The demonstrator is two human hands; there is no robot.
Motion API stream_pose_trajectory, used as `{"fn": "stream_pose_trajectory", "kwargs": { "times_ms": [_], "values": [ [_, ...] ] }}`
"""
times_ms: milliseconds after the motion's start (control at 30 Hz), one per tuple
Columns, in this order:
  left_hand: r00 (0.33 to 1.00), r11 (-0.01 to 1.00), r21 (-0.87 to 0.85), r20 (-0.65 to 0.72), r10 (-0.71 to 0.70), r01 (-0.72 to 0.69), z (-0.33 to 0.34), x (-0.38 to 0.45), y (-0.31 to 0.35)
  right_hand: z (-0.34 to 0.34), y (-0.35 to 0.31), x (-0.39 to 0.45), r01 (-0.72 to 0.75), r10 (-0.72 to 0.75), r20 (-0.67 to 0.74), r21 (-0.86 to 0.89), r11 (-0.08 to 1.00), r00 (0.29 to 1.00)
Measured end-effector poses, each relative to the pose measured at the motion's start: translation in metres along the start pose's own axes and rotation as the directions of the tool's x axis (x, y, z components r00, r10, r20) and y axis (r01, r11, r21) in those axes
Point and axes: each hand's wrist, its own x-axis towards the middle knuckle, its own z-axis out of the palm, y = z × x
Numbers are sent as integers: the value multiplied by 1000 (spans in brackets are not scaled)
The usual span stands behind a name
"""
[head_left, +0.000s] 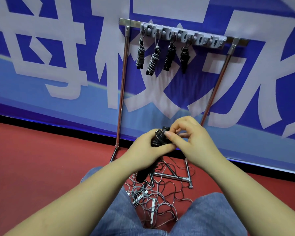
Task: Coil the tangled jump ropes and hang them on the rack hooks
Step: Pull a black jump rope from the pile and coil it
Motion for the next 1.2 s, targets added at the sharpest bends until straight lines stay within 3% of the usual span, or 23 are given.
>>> {"fn": "stream_pose_trajectory", "kwargs": {
  "times_ms": [200,333,433,600,867,967,1067,1200],
  "values": [
    [992,950,-306,127,-21,60,-5,-9,11,-5,-3,4,11,-12,37,47,999,999],
    [996,926,-373,79,-34,61,-2,-11,13,-5,3,7,-74,65,57,171,982,996],
    [996,916,-393,73,-58,82,0,-10,12,-4,5,3,-62,53,52,173,983,997],
    [985,868,-465,113,-134,171,-3,-11,16,3,2,-8,92,-98,83,76,993,992],
    [956,706,-652,261,-134,277,-9,-9,24,11,0,-3,-6,12,-29,221,975,1000],
    [948,638,-701,230,-222,319,-8,-8,24,12,-2,-1,-42,53,-33,289,956,998],
    [932,667,-663,141,-334,339,-3,-6,21,16,-4,-2,-29,42,-43,256,966,998],
    [920,669,-657,100,-380,347,-2,-3,21,15,-5,-3,-14,20,-26,227,974,999]
  ]
}}
